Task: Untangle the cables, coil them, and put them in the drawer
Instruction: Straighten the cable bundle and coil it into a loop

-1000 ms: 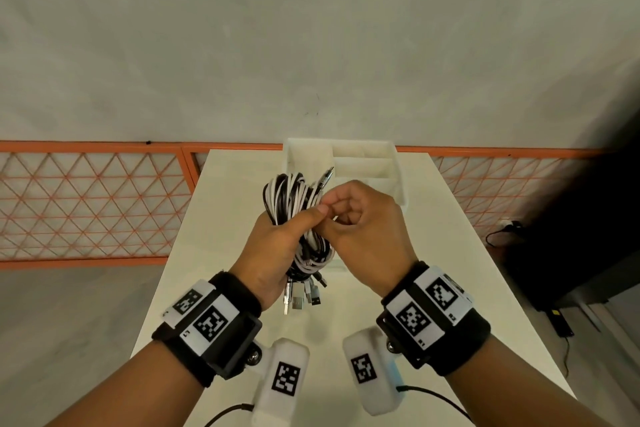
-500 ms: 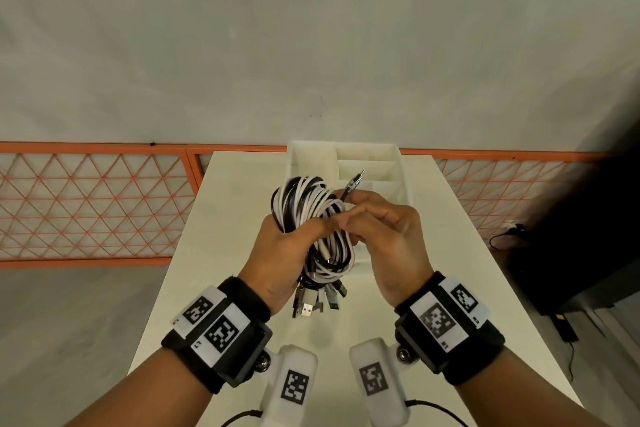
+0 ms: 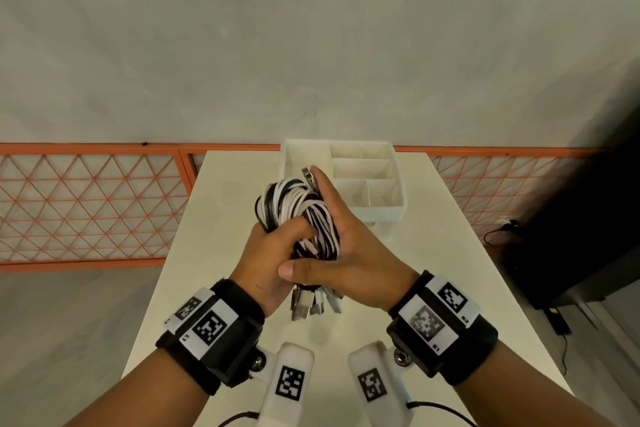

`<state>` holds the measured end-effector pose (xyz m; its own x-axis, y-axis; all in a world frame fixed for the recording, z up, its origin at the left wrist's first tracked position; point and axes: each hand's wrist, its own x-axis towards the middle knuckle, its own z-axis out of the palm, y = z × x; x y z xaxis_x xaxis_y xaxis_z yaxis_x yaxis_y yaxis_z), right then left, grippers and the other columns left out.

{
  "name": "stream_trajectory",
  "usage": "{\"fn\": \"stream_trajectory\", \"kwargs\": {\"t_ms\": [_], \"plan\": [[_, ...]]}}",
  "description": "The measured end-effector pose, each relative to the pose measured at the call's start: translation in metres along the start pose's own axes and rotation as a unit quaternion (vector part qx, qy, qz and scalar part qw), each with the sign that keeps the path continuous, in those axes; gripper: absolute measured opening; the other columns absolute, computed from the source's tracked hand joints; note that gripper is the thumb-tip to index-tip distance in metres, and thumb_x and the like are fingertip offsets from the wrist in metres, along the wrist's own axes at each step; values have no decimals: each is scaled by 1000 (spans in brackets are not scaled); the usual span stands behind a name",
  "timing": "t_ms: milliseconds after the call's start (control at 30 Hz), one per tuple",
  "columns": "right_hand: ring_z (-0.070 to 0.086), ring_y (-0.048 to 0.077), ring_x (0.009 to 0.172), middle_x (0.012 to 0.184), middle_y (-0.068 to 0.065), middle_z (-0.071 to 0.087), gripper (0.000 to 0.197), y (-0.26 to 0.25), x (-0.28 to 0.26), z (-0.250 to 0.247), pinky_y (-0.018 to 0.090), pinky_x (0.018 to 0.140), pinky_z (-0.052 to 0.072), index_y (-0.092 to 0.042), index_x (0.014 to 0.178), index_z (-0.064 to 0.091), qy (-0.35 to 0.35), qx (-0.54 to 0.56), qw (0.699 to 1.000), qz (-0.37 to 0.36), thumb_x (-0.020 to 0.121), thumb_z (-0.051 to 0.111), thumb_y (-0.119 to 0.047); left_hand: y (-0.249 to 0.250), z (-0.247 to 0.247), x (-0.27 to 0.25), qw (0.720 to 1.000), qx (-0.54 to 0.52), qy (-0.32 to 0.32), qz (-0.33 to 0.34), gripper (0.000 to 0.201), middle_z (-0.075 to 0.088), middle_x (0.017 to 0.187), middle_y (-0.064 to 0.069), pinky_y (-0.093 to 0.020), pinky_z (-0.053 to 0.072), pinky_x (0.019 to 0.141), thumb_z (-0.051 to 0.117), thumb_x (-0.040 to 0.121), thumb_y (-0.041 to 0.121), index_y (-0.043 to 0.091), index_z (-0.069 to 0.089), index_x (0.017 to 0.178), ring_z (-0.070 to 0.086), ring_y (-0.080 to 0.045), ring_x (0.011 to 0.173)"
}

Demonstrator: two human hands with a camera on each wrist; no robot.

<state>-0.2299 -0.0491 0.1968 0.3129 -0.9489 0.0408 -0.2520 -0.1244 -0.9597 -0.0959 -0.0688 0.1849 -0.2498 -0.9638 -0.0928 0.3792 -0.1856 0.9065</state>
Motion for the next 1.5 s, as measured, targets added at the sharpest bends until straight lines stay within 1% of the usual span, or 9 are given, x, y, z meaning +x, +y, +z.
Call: {"fn": "stream_trajectory", "kwargs": {"t_ms": [133, 300, 467, 667, 867, 967, 1167, 1333, 1500], "plan": [[63, 13, 122, 135, -7, 61, 122, 4, 3, 6, 48, 99, 55, -41, 156, 13, 49, 12, 999, -16, 65, 79, 5, 0, 0, 2, 1000, 12, -1, -29, 28, 72, 88, -15, -35, 57, 67, 53, 83, -6, 1, 71, 102, 70, -27, 84], [67, 8, 110, 121, -12, 67, 101, 7, 2, 6, 35, 93, 59, -44, 143, 36, 98, -63, 993, -17, 64, 80, 1, -7, -5, 4, 993, 102, 38, -45, 27, 77, 95, -13, -35, 56, 74, 63, 75, 2, 8, 75, 98, 72, -27, 91], [68, 24, 93, 112, -3, 69, 101, 13, 5, 13, 45, 78, 59, -52, 143, 18, 43, -326, 944, -18, 67, 70, -12, -17, -16, 9, 977, 176, 124, -13, 26, 76, 91, -12, -41, 61, 71, 65, 78, 1, 12, 70, 101, 74, -31, 85], [68, 26, 78, 92, -6, 69, 72, 27, 14, 20, 43, 68, 59, -34, 129, 28, 115, -371, 921, 40, 72, 72, -28, -24, -11, 10, 929, 334, 157, 38, 27, 73, 92, 3, -31, 57, 71, 59, 84, 8, 26, 66, 103, 69, -16, 85], [68, 21, 82, 99, -8, 72, 80, 34, 6, 9, 38, 73, 59, -45, 134, 36, 63, -340, 938, 14, 66, 73, -26, -9, -23, 5, 950, 310, 29, -32, 44, 72, 98, -4, -44, 61, 75, 76, 80, 15, 31, 55, 116, 73, -23, 88], [71, 18, 81, 99, -9, 74, 84, 33, 4, 5, 37, 73, 61, -46, 137, 38, 58, -263, 963, 9, 66, 77, -23, -5, -28, -1, 953, 290, -73, 39, 62, 71, 108, 3, -32, 61, 76, 71, 88, 10, 44, 47, 135, 72, -18, 98], [71, 8, 81, 90, -10, 72, 72, 37, 8, 4, 29, 74, 61, -36, 123, 49, 78, -167, 982, 29, 62, 79, -12, -21, -25, -8, 911, 370, -35, 180, 42, 65, 110, 9, -16, 49, 91, 58, 97, 11, 42, 65, 124, 61, -4, 108], [69, 13, 89, 92, -8, 71, 67, 43, 8, 1, 36, 73, 62, -34, 114, 51, 57, -170, 982, 63, 55, 82, -24, 2, -33, -7, 969, 199, -144, -35, 32, 69, 123, 5, -29, 51, 98, 57, 95, 38, 27, 72, 120, 63, -12, 116], [69, 12, 83, 89, -6, 69, 62, 37, 11, 3, 31, 65, 61, -31, 111, 50, 46, -174, 981, 71, 60, 83, -19, 4, -28, -5, 964, 247, -91, 20, 26, 74, 115, 2, -39, 55, 94, 67, 90, 17, 28, 76, 112, 69, -19, 107]]}}
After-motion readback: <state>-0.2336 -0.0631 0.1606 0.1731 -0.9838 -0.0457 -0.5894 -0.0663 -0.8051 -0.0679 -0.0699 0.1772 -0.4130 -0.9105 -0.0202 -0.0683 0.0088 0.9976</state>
